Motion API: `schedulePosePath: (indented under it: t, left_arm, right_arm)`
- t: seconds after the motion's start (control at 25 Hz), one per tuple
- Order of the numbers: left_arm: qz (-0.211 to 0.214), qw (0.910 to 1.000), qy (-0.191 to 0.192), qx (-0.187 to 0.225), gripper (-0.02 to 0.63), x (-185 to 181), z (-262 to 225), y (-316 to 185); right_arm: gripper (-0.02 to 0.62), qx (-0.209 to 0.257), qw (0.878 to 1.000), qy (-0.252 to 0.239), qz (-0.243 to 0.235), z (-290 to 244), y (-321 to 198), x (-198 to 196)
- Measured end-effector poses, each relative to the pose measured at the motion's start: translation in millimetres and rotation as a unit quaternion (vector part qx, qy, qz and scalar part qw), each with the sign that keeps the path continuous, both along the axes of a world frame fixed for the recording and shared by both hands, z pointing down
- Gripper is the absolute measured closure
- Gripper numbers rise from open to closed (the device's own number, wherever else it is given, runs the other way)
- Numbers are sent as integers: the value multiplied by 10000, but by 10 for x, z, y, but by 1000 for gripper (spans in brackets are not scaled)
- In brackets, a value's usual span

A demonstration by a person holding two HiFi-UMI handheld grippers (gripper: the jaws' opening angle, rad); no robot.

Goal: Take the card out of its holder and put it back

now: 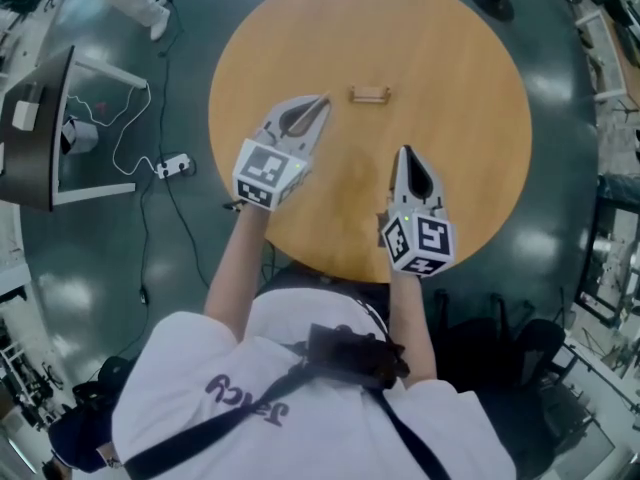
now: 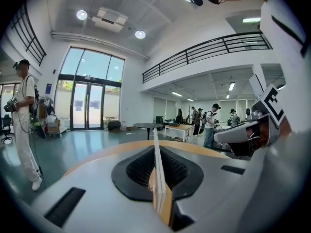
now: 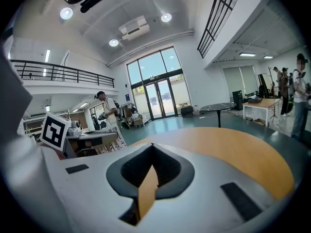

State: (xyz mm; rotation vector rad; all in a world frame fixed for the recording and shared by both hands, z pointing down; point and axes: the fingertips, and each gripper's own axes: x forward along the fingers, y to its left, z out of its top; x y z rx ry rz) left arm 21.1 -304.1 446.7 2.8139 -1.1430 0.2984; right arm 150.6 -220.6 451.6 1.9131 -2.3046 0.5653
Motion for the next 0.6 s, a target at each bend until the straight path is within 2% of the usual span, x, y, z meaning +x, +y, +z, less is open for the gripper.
schedulePosePath:
  t: [0.2,0.44,0.6]
  left_arm:
    - [339,9992,-195,76,578,99,40,-230]
    - [590,9980,-187,116,578,225,7,-565]
    - [1020,9942,-274,207,578,356,31,-723]
  right_arm:
    - [574,-122,9999,-49,-55,134,-115,67]
    - [574,-224,9997,-36,-121,228,-195,208]
    - [574,-319,9994,6,-132,287,-269,237]
